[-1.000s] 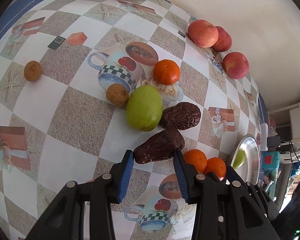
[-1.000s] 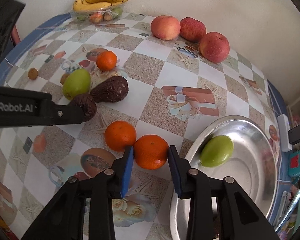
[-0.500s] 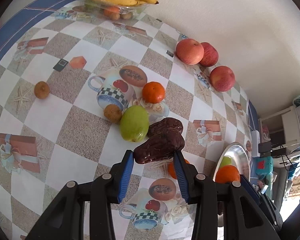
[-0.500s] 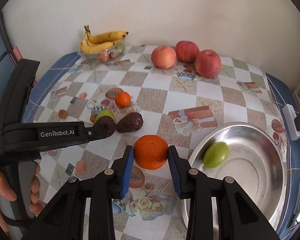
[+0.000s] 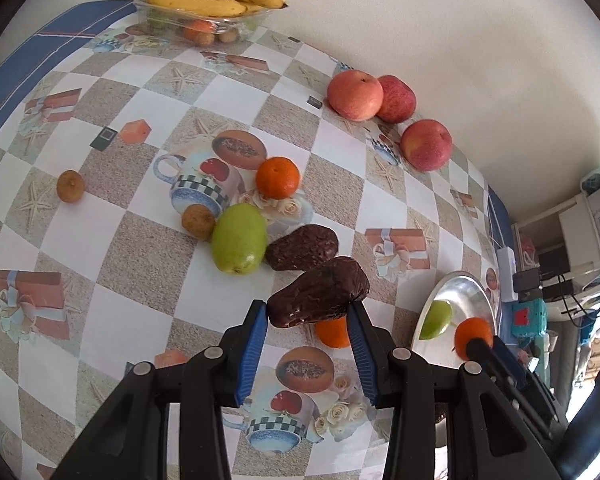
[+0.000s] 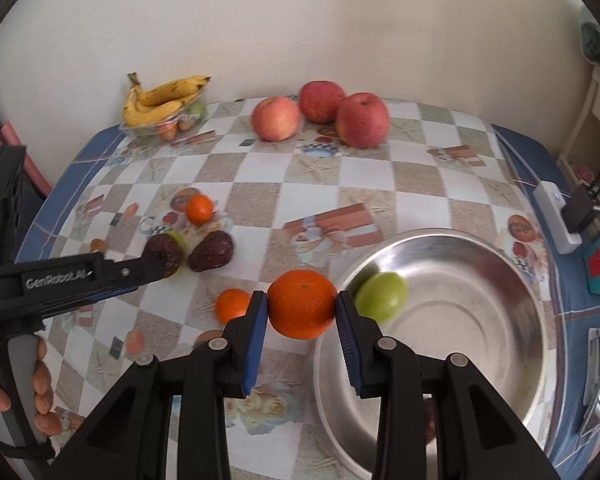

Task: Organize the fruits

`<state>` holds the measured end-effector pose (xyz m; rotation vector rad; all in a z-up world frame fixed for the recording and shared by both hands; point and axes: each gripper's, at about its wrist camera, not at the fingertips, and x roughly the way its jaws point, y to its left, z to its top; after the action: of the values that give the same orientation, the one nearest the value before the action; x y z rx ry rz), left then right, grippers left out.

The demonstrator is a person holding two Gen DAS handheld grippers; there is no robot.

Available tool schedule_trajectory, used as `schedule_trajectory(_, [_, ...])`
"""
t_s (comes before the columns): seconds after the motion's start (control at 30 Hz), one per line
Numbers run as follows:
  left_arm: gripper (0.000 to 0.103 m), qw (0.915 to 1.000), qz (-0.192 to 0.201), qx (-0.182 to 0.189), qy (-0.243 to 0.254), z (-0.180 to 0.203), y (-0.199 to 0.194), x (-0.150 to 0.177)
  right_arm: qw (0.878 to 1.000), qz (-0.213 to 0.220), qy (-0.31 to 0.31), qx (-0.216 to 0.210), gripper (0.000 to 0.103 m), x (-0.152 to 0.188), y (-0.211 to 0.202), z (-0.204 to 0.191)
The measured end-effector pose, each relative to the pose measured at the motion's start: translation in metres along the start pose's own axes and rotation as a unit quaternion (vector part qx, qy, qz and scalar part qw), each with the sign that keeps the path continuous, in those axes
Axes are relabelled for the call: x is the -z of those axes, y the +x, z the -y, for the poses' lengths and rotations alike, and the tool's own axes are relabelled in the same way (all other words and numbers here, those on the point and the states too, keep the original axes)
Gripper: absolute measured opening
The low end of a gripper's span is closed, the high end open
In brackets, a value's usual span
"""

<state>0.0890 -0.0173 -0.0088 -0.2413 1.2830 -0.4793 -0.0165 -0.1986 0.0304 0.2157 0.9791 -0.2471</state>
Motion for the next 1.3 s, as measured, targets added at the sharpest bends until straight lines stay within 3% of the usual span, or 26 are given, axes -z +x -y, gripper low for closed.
schedule_trajectory(0.17, [0.042, 0.9996, -0.007, 0.003, 0.028, 0.021, 0.004, 0.008, 0.998, -0.005, 0.047, 0.046, 0.036, 0.005, -0.001, 0.043])
schedule_trajectory(0.37, [0.042, 0.9968, -0.020, 0.015, 0.076, 0.052, 0.010, 0.022, 0.992, -0.007, 0.114, 0.057, 0.036, 0.013, -0.004, 0.089])
schedule_trajectory(0.5, [0.042, 0.9968, -0.030, 0.037, 0.064, 0.052, 0.011, 0.020, 0.988, -0.007, 0.144, 0.054, 0.036, 0.019, -0.005, 0.108])
schedule_trajectory(0.77, [0.042, 0.9993, -0.010, 0.024, -0.025, -0.010, 0.005, -0.005, 0.988, -0.019, 0.146, 0.042, 0.036, 0.023, 0.001, 0.105])
schedule_trajectory(0.93, [0.044, 0.9964, -0.018, 0.042, -0.071, -0.037, 0.013, -0.011, 0.989, -0.024, 0.138, 0.036, 0.036, 0.023, 0.005, 0.098])
schedule_trajectory(1.07, [0.050, 0.9974, -0.017, 0.041, -0.057, -0.033, 0.022, -0.011, 0.989, -0.029, 0.140, 0.031, 0.036, 0.024, 0.007, 0.096])
schedule_trajectory(1.13, [0.061, 0.9972, -0.025, 0.050, -0.049, -0.026, 0.032, -0.010, 0.989, -0.031, 0.143, 0.027, 0.036, 0.024, 0.008, 0.096])
schedule_trajectory(1.2, [0.061, 0.9967, -0.034, 0.056, -0.048, -0.019, 0.042, -0.008, 0.989, -0.031, 0.142, 0.024, 0.036, 0.024, 0.009, 0.095])
schedule_trajectory(1.3, [0.061, 0.9982, -0.032, 0.035, -0.035, -0.011, 0.053, -0.005, 0.989, -0.033, 0.142, 0.025, 0.036, 0.025, 0.010, 0.096])
